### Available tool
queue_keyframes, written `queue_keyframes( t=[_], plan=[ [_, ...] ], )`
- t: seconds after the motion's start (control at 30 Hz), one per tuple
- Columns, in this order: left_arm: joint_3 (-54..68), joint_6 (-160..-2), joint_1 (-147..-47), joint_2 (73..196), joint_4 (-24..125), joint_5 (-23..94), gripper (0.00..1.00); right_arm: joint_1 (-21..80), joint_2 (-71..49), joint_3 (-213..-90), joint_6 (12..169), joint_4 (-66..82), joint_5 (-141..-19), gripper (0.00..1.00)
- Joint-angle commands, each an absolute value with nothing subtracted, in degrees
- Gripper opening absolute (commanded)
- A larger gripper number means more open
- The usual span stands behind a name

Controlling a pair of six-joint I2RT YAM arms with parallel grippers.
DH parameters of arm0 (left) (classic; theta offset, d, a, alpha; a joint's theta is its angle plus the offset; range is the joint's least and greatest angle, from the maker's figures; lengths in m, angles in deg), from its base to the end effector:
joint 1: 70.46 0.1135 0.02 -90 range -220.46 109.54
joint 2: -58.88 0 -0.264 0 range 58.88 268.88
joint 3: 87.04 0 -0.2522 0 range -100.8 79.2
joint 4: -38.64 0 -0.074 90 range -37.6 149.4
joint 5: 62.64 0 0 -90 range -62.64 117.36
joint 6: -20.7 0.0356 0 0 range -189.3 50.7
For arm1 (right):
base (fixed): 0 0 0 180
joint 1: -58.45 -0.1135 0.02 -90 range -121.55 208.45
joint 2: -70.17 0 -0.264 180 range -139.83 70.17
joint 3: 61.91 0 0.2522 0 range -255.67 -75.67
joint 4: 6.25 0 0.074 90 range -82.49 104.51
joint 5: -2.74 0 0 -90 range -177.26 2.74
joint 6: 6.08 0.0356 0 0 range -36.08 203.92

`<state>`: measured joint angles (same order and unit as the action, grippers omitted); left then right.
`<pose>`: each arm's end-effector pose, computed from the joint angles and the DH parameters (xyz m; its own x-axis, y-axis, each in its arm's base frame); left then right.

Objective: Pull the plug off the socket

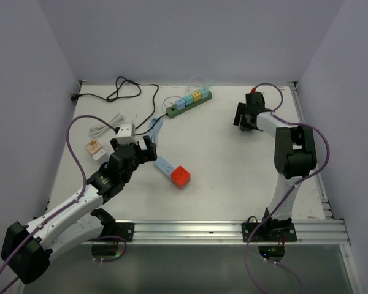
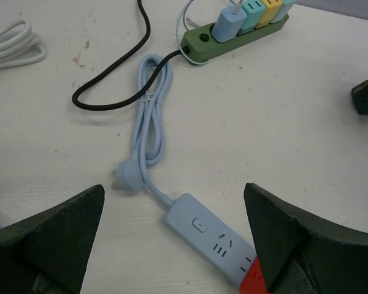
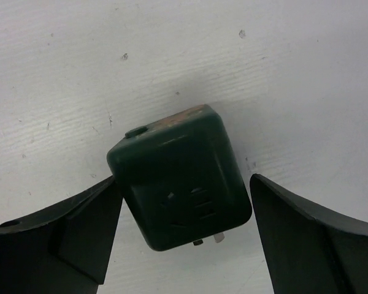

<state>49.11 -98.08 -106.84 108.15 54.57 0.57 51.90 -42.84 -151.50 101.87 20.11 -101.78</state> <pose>0.1684 -0.1041 0.2512 -0.3491 -0.2766 -0.8953 0.0267 0.9521 -0.3046 0.4229 0.0396 0.1734 -0.7061 0.2192 -0.6733 0.2817 0.9593 0.0169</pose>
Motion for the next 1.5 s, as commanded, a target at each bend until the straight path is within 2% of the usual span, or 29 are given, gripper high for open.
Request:
queue_keyframes(
  t=[0.0, 0.17, 0.3, 0.43, 0.53, 0.67, 0.83, 1.03, 1.23, 1.47],
  plan=[
    [49.5, -96.6, -106.5, 108.4, 50.9, 1.0, 0.99, 52.8, -41.5, -151.7, 102.1, 20.5, -100.1, 0.88],
    [49.4, -96.5, -106.5, 108.4, 50.9, 1.1, 1.0, 53.1, -38.7, -152.0, 102.6, 22.4, -99.9, 0.95],
    [49.5, -96.1, -106.6, 108.6, 50.4, 1.0, 1.0, 52.9, -31.6, -150.4, 102.7, 23.2, -98.3, 0.99],
    [49.3, -95.8, -106.5, 109.3, 48.4, 1.8, 1.0, 51.7, -20.0, -143.0, 102.4, 18.3, -90.7, 0.99],
    [50.0, -95.1, -106.5, 110.3, 46.3, 1.6, 1.0, 47.1, -14.3, -138.6, 99.7, 15.5, -83.8, 0.99],
    [53.0, -93.6, -106.5, 110.8, 41.0, 3.3, 1.0, 31.4, -8.9, -133.7, 93.2, 16.8, -83.2, 0.99],
    [57.7, -92.6, -106.5, 110.6, 36.1, 4.2, 1.0, 18.3, -3.2, -124.4, 93.0, 13.0, -78.2, 0.99],
    [59.4, -92.8, -106.5, 110.7, 34.1, 4.5, 1.0, 7.6, -7.1, -127.1, 89.4, 16.6, -84.0, 0.99],
    [59.8, -92.6, -106.5, 110.1, 34.8, 3.2, 1.0, 3.4, -12.8, -129.2, 90.2, 16.1, -83.8, 0.99],
    [59.9, -92.9, -106.5, 109.9, 35.4, 2.4, 1.0, -1.6, -18.8, -133.4, 89.7, 19.6, -90.3, 0.99]
  ],
)
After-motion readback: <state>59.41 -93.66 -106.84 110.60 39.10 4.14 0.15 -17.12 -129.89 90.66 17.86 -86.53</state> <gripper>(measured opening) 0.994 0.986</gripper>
